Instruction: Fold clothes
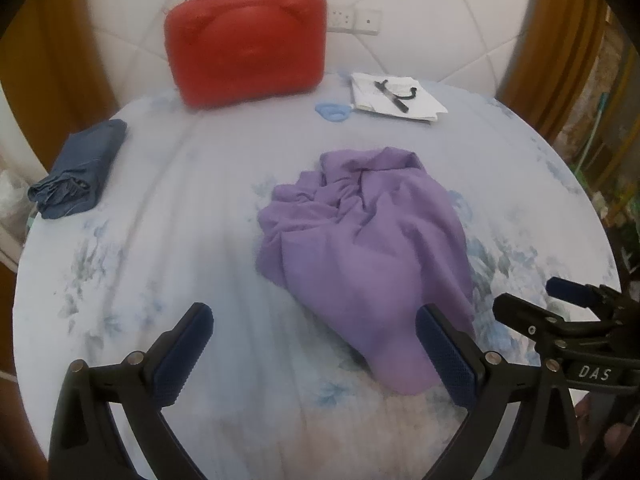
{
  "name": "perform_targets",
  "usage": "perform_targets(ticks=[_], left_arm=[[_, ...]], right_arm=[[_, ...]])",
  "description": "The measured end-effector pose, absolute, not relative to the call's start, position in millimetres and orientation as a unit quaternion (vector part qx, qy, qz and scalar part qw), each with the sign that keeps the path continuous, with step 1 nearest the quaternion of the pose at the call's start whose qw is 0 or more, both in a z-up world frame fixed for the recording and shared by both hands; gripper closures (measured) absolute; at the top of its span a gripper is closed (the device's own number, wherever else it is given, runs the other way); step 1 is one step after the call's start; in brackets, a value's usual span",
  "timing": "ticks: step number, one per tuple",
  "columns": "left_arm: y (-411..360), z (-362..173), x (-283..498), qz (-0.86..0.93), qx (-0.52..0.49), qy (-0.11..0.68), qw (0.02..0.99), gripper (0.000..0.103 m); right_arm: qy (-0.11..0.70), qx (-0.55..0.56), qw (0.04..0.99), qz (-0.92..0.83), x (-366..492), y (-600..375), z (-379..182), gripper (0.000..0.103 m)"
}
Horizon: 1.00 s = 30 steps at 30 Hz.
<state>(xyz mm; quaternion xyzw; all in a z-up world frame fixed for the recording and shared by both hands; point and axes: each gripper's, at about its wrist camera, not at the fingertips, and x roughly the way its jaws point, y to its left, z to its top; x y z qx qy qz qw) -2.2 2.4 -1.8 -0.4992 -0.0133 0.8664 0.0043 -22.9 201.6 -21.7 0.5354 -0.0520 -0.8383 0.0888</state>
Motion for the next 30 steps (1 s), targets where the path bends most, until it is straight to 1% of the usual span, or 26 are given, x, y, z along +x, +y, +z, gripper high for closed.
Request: perform_targets(ticks=[4,7,30], left_arm=[[-3,-2,-4,0.866,-0.499,-0.03,0.015,0.001],[-5,-4,-4,0.867,-0.497,-0.027,0.009,0.001],[-10,-10,-9,0.858,-0.512,-0.026,-0.003,0.001]], right_arm=[[-0.05,0.535,0.091,-0.839,-23,200,-22,0.0],[-0.06,0.534,0.095,-0.838,-23,203,-21,0.0],[-0.049,0.535,0.09,-0.839,-26,198,-24,0.0]])
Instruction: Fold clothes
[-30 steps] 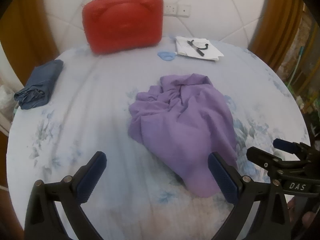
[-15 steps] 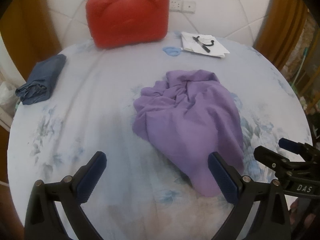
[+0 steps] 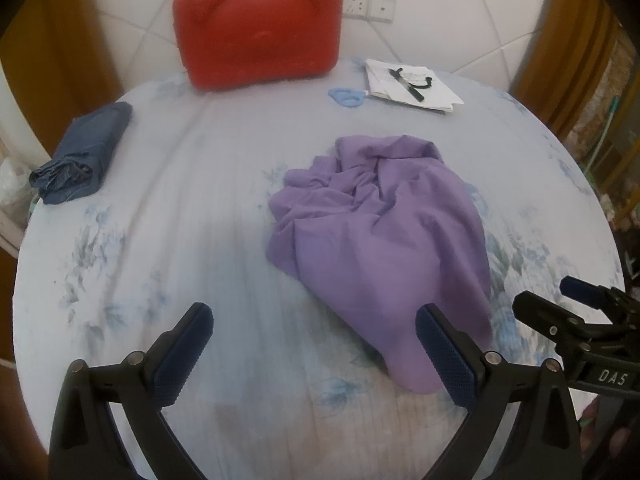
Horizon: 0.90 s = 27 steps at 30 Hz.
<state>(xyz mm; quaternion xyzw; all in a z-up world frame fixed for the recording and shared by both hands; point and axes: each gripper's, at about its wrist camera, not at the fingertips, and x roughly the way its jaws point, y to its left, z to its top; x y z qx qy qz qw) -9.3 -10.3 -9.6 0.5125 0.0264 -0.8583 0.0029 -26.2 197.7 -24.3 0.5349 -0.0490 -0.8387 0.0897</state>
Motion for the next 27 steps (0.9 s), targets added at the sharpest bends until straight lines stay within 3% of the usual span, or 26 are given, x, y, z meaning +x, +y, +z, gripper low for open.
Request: perform_targets(ticks=[27], left_arm=[[-8,-24,-20,-0.849,0.527,0.029,-0.002,0.001]], right_arm=[[-0.048,0.545,0.09,-0.832,-36,203,-28,0.0]])
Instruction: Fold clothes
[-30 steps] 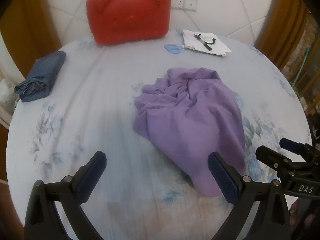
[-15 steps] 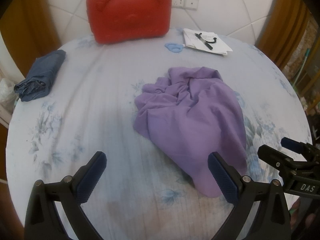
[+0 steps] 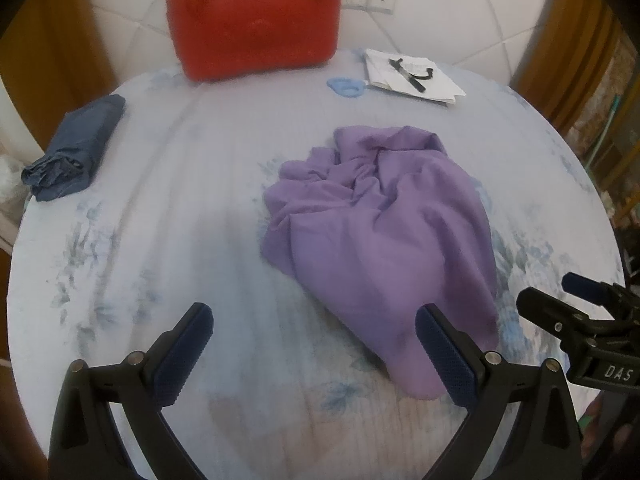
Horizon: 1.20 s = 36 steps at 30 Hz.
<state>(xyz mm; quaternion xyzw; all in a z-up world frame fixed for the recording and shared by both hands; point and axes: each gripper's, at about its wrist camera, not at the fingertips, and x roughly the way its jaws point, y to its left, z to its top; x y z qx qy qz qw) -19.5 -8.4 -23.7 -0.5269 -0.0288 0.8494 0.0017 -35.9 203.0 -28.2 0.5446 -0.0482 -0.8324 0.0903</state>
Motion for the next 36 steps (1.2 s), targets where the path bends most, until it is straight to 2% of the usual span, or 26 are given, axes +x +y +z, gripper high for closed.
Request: perform_targets(ticks=[15,22,24,26,27,29,31,33,36], left_arm=[[-2,-49,-37,0.836,-0.547,-0.04,0.004,0.001],[16,-78,-51,0.826,-0.561,-0.037,0.021,0.001],[21,-88,-54,0.822,-0.568,-0.036,0.031,0.013],[22,-93,-55,0.817,-0.573,-0.04,0.041,0.052],[20,-93,-55,0.816,-0.575,-0.047,0.044,0.058],[15,-94,-55,0.813,-0.578,-0.059,0.051,0.083],[6,-88,-54,0.817,-0.572,-0.061,0.041,0.092],[-14,-70,-51,0.83,-0.554,-0.061,0.014,0.094],[-53,-42,-47,0.849,-0.523,-0.063,-0.036,0.095]], right_arm=[[-0.054,0.556,0.103,-0.823,-48,210,-44,0.0],[-0.046,0.55,0.102,-0.827,-56,225,-45,0.0],[-0.046,0.552,0.103,-0.826,-59,229,-47,0.0],[-0.042,0.553,0.111,-0.825,-62,229,-50,0.004],[-0.041,0.554,0.116,-0.823,-63,228,-51,0.01],[-0.04,0.56,0.129,-0.817,-67,224,-57,0.02],[-0.038,0.565,0.138,-0.813,-69,221,-61,0.029],[-0.034,0.565,0.147,-0.811,-72,217,-62,0.049],[-0.031,0.562,0.16,-0.811,-80,212,-59,0.054]])
